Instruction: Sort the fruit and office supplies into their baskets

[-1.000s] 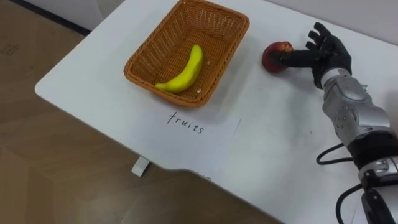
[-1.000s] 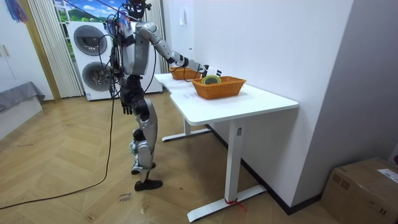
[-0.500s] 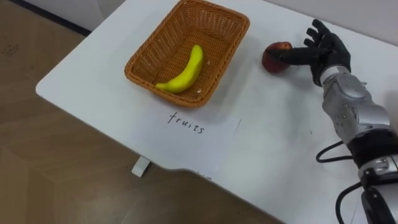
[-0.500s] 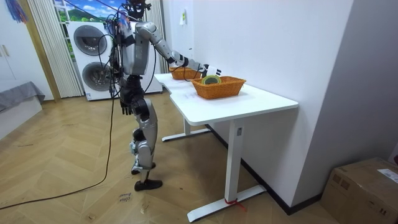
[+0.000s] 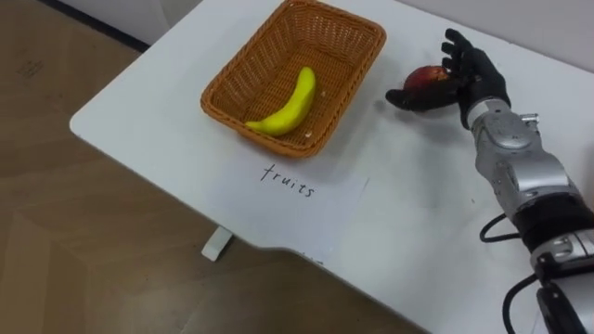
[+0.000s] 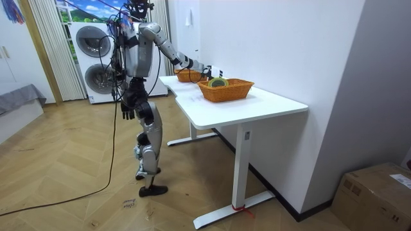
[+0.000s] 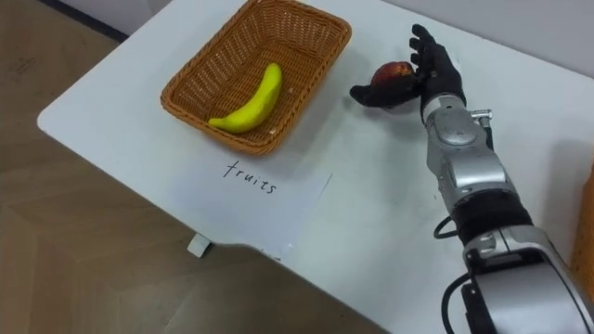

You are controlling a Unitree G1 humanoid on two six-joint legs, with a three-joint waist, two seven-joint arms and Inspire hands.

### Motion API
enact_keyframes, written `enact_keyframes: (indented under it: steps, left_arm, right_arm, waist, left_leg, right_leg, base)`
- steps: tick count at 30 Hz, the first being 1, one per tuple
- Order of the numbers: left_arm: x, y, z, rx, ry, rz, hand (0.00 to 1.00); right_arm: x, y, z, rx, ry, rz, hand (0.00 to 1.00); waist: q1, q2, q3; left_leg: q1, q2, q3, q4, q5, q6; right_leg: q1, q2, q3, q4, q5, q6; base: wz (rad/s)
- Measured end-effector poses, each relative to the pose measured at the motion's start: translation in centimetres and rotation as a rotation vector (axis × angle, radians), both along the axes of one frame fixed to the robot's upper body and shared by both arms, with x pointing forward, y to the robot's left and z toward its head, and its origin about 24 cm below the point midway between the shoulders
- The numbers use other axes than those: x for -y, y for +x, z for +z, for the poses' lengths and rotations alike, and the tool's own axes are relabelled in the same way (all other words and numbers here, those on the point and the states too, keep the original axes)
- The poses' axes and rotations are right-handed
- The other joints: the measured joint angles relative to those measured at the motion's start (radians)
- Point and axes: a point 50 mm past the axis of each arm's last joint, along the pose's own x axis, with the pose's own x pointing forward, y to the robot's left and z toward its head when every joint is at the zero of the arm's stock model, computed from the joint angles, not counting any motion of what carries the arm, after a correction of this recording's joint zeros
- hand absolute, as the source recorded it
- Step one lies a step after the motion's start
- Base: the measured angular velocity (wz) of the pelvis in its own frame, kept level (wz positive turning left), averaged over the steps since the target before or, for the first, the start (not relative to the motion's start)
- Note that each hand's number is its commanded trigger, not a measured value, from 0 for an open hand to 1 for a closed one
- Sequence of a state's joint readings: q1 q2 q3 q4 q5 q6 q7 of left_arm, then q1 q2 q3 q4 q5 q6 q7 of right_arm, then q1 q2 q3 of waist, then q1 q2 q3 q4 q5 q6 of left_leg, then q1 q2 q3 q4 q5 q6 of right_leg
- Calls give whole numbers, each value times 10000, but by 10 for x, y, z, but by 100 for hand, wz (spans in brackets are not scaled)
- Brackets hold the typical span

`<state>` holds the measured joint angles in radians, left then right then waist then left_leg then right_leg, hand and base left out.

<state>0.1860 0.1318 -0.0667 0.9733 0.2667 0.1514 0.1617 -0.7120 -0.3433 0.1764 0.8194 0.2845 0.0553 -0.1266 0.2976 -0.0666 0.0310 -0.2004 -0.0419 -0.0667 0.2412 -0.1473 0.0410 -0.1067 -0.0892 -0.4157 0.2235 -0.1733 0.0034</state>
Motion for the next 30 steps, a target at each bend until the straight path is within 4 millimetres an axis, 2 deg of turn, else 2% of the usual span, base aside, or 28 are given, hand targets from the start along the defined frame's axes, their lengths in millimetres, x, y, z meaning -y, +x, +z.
enact_keyframes:
  steps: [9, 22, 27, 28, 29, 30]
  left_arm:
    - [1, 9, 0, -25, -198, -242, 0]
    - [2, 10, -1, -81, -345, -281, 0]
    - [2, 10, -1, -58, -439, -92, 0]
    - [2, 10, -1, -70, -439, -81, 0]
    - [2, 10, -1, -105, -428, -58, 0]
    - [1, 10, -1, -140, -418, -22, 0]
  right_arm:
    - [-7, -1, -8, -349, -622, 601, 0]
    - [-6, -1, -9, -399, -693, 668, 0]
    - [-3, -1, -11, -509, -632, 559, 0]
    - [-2, -1, -11, -533, -638, 530, 47]
    - [-1, 0, -11, -577, -643, 504, 59]
    - [0, 0, -12, -617, -645, 494, 100]
  waist:
    - [90, -97, 40]
    - [84, -95, 32]
    - [77, -79, 29]
    - [77, -76, 31]
    - [80, -71, 30]
    - [86, -54, 34]
  left_leg:
    - [-3, -1, -13, 9, 1, 1]
    - [-5, -2, -6, 28, 0, 0]
    - [-122, -24, -178, 173, -1, 0]
    - [-133, -25, -195, 186, -1, 0]
    - [-144, -26, -219, 194, -1, -1]
    - [-152, -26, -229, 219, -2, -3]
  right_leg:
    - [7, 5, 27, -23, 0, 0]
    - [20, 1, -28, -16, 4, -5]
    - [25, -5, -151, -16, 4, -5]
    - [24, -5, -172, -15, 5, -6]
    - [26, -3, -201, -13, 9, -13]
    - [34, -1, -218, -9, 14, -21]
  base:
    - [0]
    - [0]
    - [7]
    - [8]
    - [6]
    - [5]
